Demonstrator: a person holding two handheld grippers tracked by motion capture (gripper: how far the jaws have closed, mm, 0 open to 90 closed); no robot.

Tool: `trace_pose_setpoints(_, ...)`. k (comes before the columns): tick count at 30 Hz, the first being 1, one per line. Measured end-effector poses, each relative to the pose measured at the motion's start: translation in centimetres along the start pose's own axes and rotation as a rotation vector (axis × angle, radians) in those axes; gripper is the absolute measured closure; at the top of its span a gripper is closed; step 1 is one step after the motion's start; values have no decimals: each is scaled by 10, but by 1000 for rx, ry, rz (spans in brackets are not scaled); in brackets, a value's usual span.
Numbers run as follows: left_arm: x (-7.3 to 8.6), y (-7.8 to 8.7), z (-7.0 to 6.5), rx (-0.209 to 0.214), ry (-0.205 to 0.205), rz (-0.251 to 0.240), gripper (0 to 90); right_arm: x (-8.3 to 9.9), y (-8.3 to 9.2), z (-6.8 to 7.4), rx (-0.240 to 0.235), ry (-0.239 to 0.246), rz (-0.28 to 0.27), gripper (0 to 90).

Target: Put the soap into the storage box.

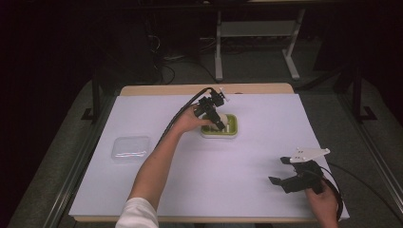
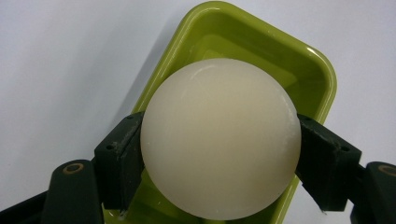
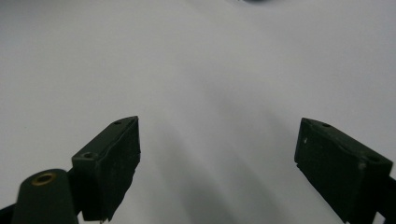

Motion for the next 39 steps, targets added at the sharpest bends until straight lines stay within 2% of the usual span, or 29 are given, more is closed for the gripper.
trace_pose_setpoints(9,0,0,0,1,0,1,246,0,0,0,0,-1,0,136)
trace_pose_setpoints(22,2,-2,-2,-8,-18,28,246,0,0,0,0,1,1,136)
trace_pose_setpoints(24,1,-1,-3,-5,-11,22,244,0,0,1,0,-2,1,136)
trace_pose_setpoints(26,-1,4,-3,14,-7,-17,255,-1,0,1,-2,-1,3,136)
trace_pose_setpoints(30,-5,15,-6,-6,-25,-54,265,-1,-1,2,-6,5,3,136)
trace_pose_setpoints(35,-1,18,-6,5,-13,-37,252,-1,-2,3,-10,8,7,136)
trace_pose_setpoints(39,0,20,-8,8,-19,-48,252,-1,-2,3,-9,7,6,136)
Point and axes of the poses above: each handheld gripper's, and its own axes: y roughly backward along the jaws, x roughly out of its underside, z roughly to its left, the point moved 5 cm from there along -y, roughly forward along the jaws, and after that the axes turned 3 degrees about y, right-handed, at the moved point
